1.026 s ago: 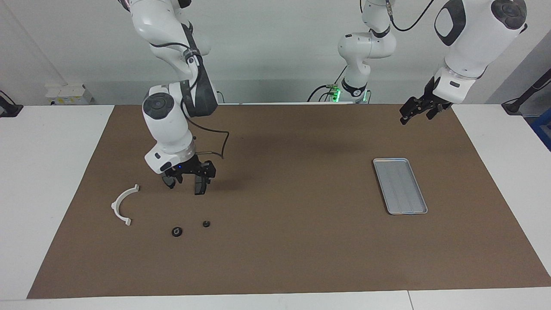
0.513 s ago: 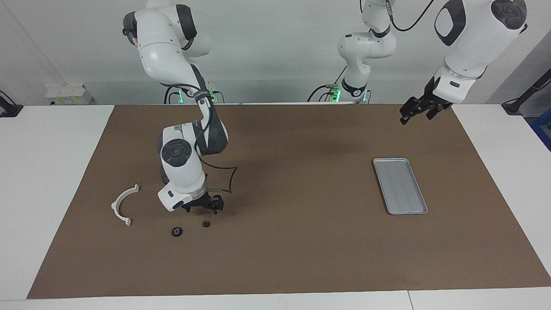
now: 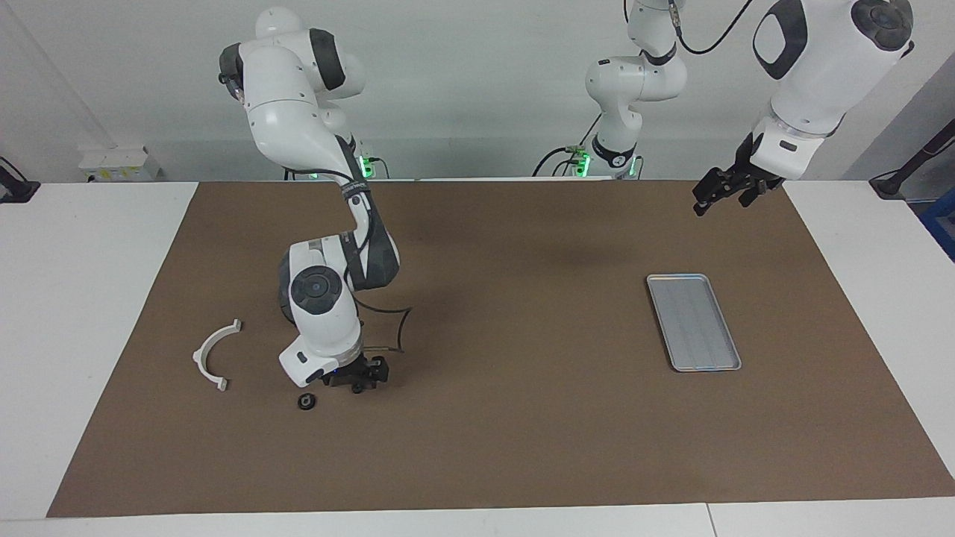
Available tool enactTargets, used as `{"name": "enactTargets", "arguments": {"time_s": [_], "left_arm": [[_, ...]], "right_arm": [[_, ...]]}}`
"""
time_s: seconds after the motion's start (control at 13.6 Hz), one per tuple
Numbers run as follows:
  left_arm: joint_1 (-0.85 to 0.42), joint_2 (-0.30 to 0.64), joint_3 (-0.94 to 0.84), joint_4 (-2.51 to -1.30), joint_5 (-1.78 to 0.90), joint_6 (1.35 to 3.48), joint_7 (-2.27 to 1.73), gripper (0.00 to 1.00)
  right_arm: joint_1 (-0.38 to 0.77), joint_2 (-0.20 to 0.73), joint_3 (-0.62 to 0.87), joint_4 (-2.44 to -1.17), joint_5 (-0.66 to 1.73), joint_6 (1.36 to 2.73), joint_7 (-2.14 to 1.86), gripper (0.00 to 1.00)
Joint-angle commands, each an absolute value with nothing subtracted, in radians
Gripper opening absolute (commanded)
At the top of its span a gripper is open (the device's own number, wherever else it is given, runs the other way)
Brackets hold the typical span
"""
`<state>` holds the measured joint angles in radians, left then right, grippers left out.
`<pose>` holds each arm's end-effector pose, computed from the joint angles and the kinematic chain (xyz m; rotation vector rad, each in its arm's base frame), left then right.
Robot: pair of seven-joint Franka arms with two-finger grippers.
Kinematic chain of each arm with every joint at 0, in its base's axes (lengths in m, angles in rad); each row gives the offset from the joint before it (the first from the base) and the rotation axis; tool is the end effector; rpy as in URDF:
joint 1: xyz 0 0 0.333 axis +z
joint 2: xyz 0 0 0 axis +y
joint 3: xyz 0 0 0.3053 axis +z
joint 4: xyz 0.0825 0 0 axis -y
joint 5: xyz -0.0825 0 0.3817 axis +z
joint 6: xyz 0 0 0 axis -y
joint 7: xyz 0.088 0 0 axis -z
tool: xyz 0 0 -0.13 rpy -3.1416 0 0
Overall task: Pick bearing gear from pile to tray
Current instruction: 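Reach the right gripper to the first small black bearing, then grasp and lift the black bearing with the right gripper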
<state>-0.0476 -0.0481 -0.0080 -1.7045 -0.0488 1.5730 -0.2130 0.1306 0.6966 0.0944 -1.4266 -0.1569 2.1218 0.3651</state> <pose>0.5308 -0.0360 0.5547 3.0919 0.2472 -0.1383 0.7022 0.1390 0.2558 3.0696 -0.1228 0.0364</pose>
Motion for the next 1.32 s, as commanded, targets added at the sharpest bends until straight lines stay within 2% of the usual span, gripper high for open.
{"name": "enactTargets", "arguments": {"time_s": [0.0,0.29,0.81,0.88,1.03,1.25], "left_arm": [[-0.049,-0.057,-0.005,-1.700,-0.060,1.562,-0.206,1.00],[-0.049,-0.057,-0.005,-1.700,-0.060,1.562,-0.206,1.00],[-0.049,-0.057,-0.005,-1.700,-0.060,1.562,-0.206,1.00],[-0.049,-0.058,-0.005,-1.700,-0.060,1.562,-0.206,1.00],[-0.049,-0.058,-0.006,-1.700,-0.060,1.562,-0.206,1.00],[-0.049,-0.058,-0.005,-1.700,-0.060,1.562,-0.206,1.00]], "right_arm": [[0.137,0.719,0.097,-1.388,-0.183,2.108,0.391,0.95],[0.137,0.719,0.097,-1.396,-0.186,2.160,0.399,0.89],[0.130,0.716,0.097,-1.413,-0.186,2.171,0.417,0.79],[0.129,0.716,0.097,-1.413,-0.186,2.171,0.417,0.74],[0.127,0.716,0.097,-1.414,-0.186,2.171,0.417,0.55],[0.124,0.716,0.098,-1.424,-0.181,2.175,0.417,0.01]]}}
